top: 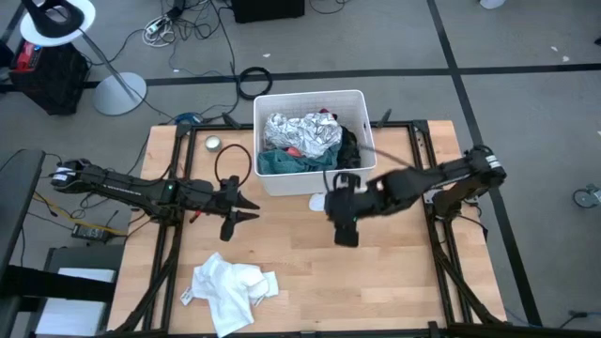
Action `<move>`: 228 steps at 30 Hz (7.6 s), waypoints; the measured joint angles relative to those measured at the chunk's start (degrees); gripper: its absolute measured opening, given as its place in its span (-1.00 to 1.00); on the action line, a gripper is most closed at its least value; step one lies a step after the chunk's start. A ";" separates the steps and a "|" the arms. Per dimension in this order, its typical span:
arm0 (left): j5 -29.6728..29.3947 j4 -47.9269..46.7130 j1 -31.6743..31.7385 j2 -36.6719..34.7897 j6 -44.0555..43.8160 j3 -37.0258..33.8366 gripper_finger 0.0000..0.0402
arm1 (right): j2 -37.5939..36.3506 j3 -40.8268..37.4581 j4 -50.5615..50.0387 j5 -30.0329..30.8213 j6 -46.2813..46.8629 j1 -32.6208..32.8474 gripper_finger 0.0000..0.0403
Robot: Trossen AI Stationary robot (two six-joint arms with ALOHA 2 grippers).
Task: Sort clothes
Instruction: Put the white pants into the white laundry organizer
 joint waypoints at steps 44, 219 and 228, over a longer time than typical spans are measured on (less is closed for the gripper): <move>-4.84 -60.48 -27.43 13.24 -43.40 33.59 -0.71 | -9.54 -53.68 60.39 10.91 18.81 6.36 -0.23; -12.48 -40.48 30.42 54.73 9.59 58.13 -0.17 | -16.93 -77.78 88.89 21.29 22.51 11.35 -0.08; -12.44 -50.49 28.62 54.38 15.25 68.00 -0.12 | -16.93 -77.79 88.89 21.29 22.49 11.35 -0.08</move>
